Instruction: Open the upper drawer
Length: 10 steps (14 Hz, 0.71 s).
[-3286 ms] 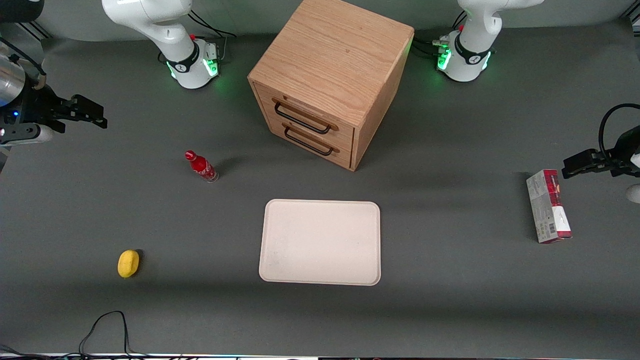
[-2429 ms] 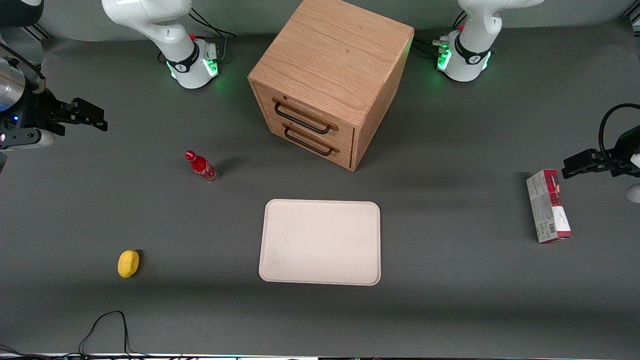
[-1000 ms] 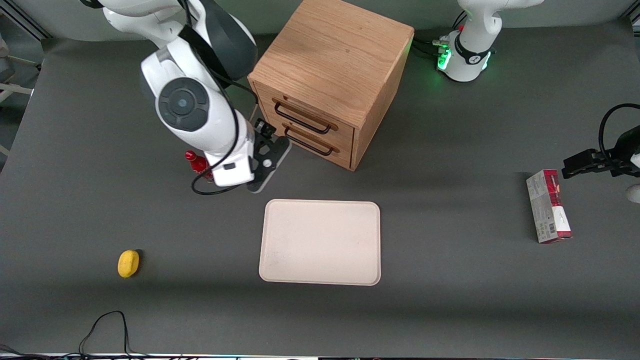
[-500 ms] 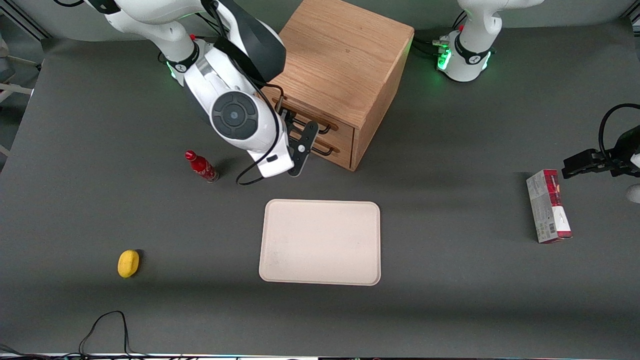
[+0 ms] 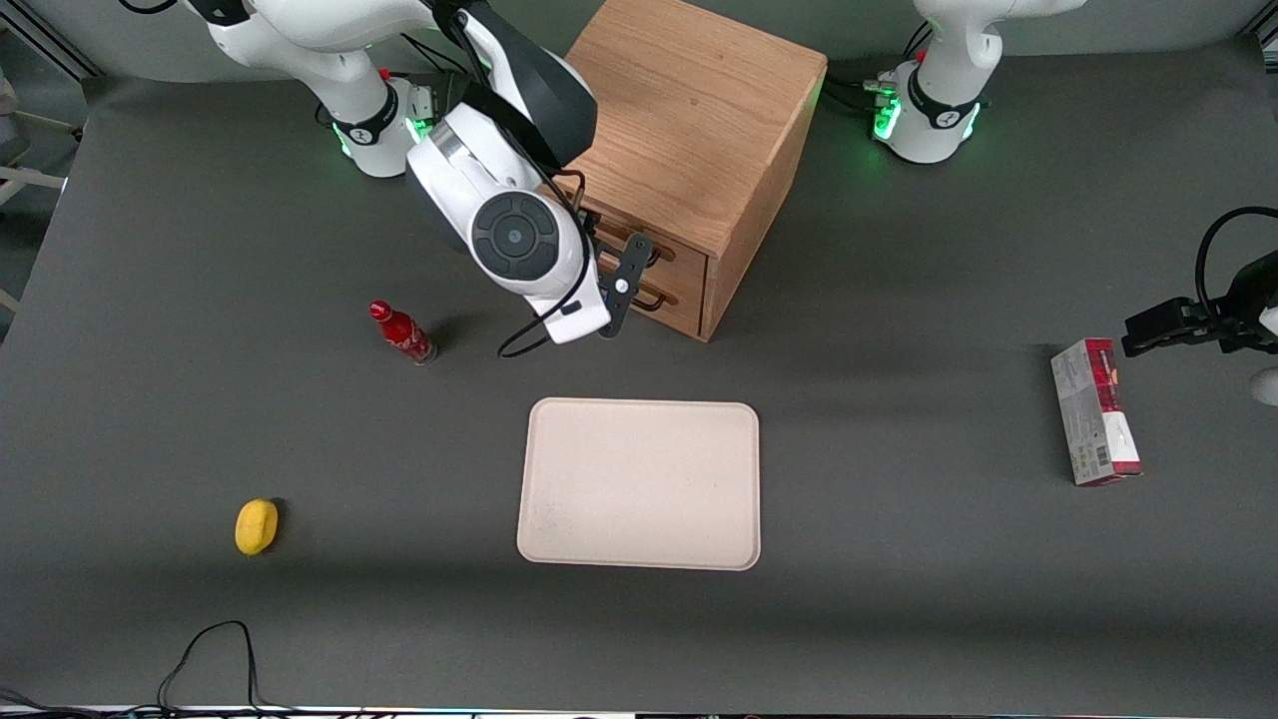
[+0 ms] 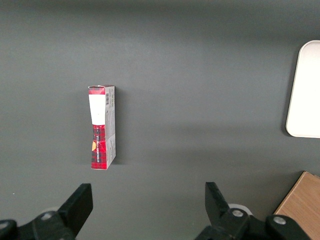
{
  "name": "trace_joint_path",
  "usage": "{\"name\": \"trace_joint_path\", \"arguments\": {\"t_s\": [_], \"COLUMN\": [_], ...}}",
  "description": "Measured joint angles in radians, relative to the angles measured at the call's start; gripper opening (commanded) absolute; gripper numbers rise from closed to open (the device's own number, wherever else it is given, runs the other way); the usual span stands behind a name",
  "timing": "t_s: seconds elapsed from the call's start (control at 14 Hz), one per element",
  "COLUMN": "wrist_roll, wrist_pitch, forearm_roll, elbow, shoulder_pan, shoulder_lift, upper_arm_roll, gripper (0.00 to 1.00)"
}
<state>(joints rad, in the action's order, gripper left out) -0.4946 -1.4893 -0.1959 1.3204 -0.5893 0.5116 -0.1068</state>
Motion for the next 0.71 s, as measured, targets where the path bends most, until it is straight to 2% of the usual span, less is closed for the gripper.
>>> {"name": "trace_joint_path", "arguments": {"t_s": [0.71], "wrist_roll": [0.0], "wrist_pitch": [-0.08], "forearm_roll": [-0.023], "elbow": [0.066], "shoulder_pan": [-0.015], "shoulder_lift": [0.0], "upper_arm_roll": [0.0], "gripper": [1.0]}}
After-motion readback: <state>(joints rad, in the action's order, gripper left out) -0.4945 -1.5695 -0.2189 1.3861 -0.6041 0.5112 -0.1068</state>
